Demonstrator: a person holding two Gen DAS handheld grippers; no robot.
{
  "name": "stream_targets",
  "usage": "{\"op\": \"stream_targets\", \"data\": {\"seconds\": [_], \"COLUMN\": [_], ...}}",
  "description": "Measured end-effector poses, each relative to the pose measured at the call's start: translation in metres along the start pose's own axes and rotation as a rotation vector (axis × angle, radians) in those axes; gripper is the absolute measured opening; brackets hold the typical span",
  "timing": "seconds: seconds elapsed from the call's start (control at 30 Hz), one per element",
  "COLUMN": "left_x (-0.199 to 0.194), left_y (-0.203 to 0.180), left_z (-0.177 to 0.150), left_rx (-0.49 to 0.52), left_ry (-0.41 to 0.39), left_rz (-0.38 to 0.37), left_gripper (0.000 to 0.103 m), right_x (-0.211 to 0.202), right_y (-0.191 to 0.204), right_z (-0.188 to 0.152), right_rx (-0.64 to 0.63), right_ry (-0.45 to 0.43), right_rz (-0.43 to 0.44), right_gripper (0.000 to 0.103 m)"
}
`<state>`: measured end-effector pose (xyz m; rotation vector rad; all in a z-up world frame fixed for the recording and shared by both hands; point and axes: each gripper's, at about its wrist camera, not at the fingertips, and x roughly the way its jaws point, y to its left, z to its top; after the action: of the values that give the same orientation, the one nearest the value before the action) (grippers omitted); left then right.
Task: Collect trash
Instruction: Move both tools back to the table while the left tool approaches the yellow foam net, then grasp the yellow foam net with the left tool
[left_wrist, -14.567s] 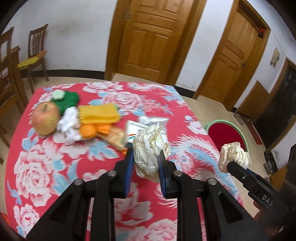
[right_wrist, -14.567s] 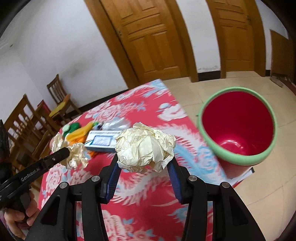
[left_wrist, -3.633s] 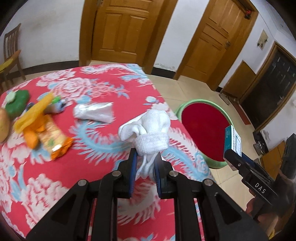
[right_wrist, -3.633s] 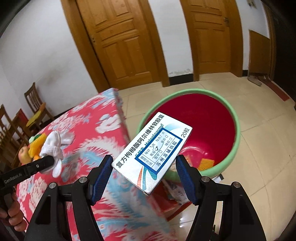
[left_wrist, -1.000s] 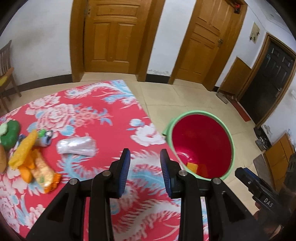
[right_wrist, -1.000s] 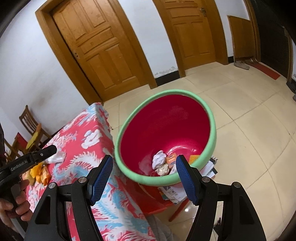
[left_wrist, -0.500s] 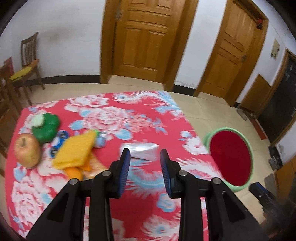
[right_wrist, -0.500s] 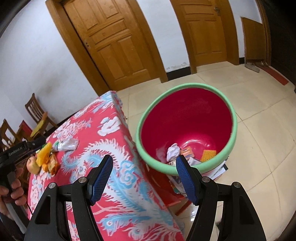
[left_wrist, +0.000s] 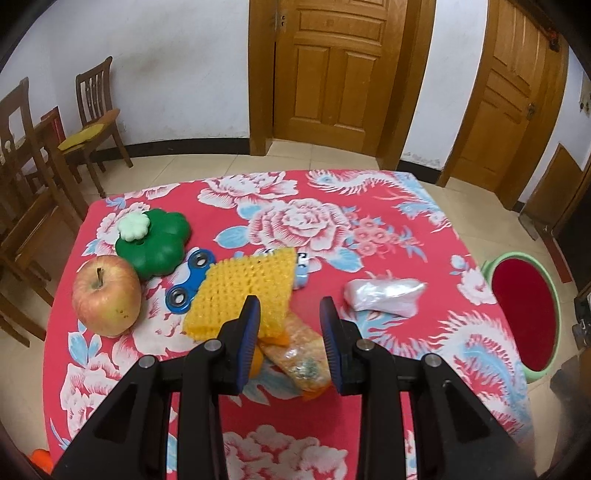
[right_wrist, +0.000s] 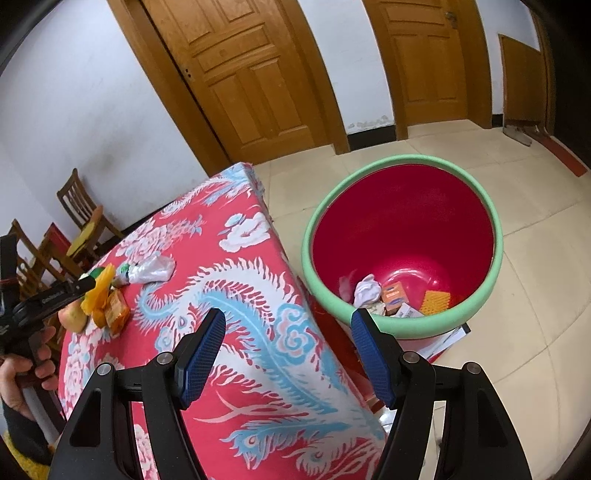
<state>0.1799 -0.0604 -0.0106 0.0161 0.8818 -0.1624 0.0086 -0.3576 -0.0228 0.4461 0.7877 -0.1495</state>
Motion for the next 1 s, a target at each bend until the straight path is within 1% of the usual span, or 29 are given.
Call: {"op": "stream_targets", "data": {"seconds": [0.17,0.3,0.33,0.37,0.5,0.57,0.73,0.9,1.0], "left_x": [0.01,0.014,0.013,0.012,0.006,0.001,-0.006,-0.011,-0.007], "left_y": [0.008,0.018,0.021,0.023,0.036,0.041,0.05,0.052,0.055], "left_z": [0.001,-0.001,-0.002,-0.002,-0.003,-0.003,-0.004,-0.007,-0.009], "left_rx": [-0.008,-0.028,-0.036,-0.044,-0.094,-0.106,-0.117,-0.096,-0.101], "left_ry": [0.016,0.017,0.011,0.007,-0.016,-0.03,-0.045,-0.067,-0.042], "left_rz": [0.011,0.001,-0.009,-0.019,-0.074,-0.079,-0.075,-0.069,-0.076], "left_gripper": [0.033,0.033,0.027,0.019,0.011,0.008,0.008,0.007,0.007], "right_x": [0.004,0.008,0.009,0.01,0.016,0.02,0.026,0.028,0.028], "right_y": [0.006,0.013,0.015,0.017,0.03,0.039,0.057,0.07,0.073], "right_z": [-0.001,0.0,0.0,0.001,0.002,0.002,0.001,-0.002,-0.004], "right_rx": [-0.01,-0.02,-0.024,-0.028,-0.054,-0.071,-0.1,-0.124,-0.132], "right_ry": [0.015,0.026,0.029,0.032,0.042,0.049,0.069,0.08,0.083], "right_rz": [-0.005,-0.003,0.0,0.001,0.011,0.022,0.047,0.063,0.065], "right_gripper": [0.072,0.072,0.072,0.072,0.072,0.072,0.072,0.072,0.072]}}
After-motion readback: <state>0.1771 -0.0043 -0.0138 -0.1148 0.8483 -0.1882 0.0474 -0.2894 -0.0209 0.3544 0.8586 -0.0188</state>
